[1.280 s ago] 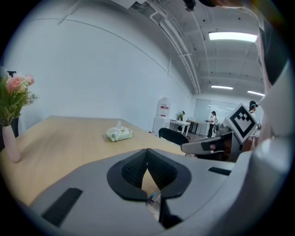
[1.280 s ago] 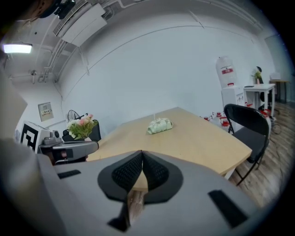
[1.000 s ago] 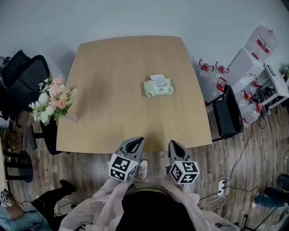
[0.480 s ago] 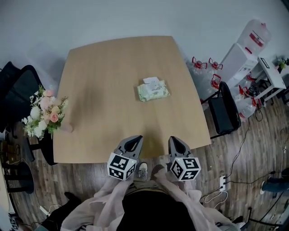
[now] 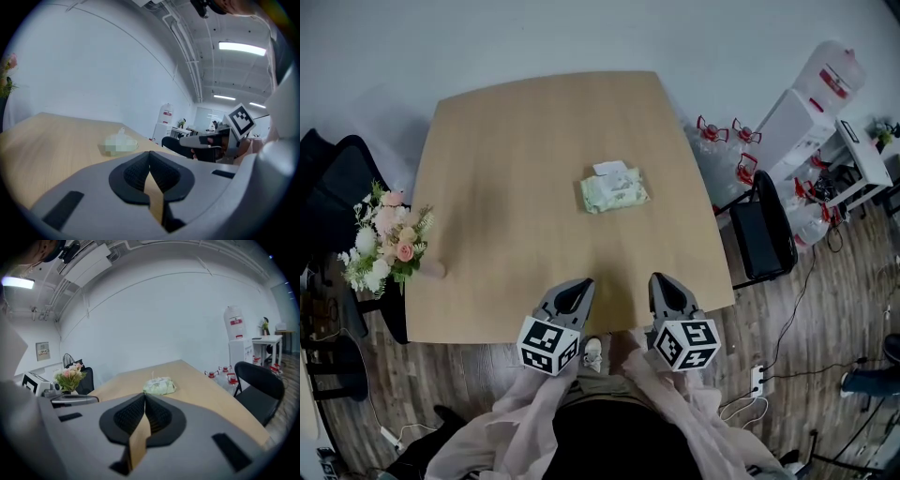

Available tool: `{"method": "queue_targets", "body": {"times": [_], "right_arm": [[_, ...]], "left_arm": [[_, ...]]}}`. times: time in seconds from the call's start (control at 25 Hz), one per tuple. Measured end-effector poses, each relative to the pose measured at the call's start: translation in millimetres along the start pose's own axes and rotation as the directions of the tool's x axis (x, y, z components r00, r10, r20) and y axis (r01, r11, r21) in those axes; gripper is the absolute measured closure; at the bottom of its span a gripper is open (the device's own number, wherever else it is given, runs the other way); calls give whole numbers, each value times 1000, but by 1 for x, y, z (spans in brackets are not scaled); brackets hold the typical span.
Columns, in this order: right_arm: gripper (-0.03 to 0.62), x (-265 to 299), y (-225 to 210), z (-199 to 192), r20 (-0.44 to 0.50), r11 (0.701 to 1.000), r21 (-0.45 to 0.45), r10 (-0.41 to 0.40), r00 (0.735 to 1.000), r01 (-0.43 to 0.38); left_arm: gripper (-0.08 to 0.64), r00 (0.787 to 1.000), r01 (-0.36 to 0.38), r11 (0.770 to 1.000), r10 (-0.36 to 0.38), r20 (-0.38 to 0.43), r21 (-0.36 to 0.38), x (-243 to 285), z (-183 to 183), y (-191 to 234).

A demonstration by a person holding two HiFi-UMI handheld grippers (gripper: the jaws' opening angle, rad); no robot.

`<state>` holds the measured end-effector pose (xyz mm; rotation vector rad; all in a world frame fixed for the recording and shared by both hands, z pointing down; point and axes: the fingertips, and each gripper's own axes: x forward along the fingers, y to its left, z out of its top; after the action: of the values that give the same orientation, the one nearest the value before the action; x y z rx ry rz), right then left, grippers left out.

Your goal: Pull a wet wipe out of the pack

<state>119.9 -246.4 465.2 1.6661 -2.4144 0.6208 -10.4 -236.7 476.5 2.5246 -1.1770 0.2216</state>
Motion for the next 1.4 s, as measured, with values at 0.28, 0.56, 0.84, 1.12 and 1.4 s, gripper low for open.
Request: {"method": "queue_targets", "body": {"times": [0.28, 0.56, 0.84, 1.12, 1.4], "right_arm": [[580, 40, -6, 33, -9, 994, -65, 85, 996, -85], [580, 74, -20, 58, -16, 988, -104, 111, 994, -112], [578, 118, -32, 73, -34, 980, -158, 119, 992, -122], [563, 164, -46, 74, -84, 970, -188, 140, 987, -154], [520, 202, -55, 65, -137, 966, -185, 156, 978, -180]], "left_arm": [[549, 999, -28, 999, 28, 19, 18, 32, 21, 16], [549, 997, -66, 998, 66, 27, 18, 57, 38, 35], [549, 994, -111, 994, 111, 24, 8, 76, 46, 60], [549, 987, -162, 987, 162, -1, -10, 96, 45, 87], [549, 982, -183, 983, 181, -47, -33, 114, 34, 104]]}}
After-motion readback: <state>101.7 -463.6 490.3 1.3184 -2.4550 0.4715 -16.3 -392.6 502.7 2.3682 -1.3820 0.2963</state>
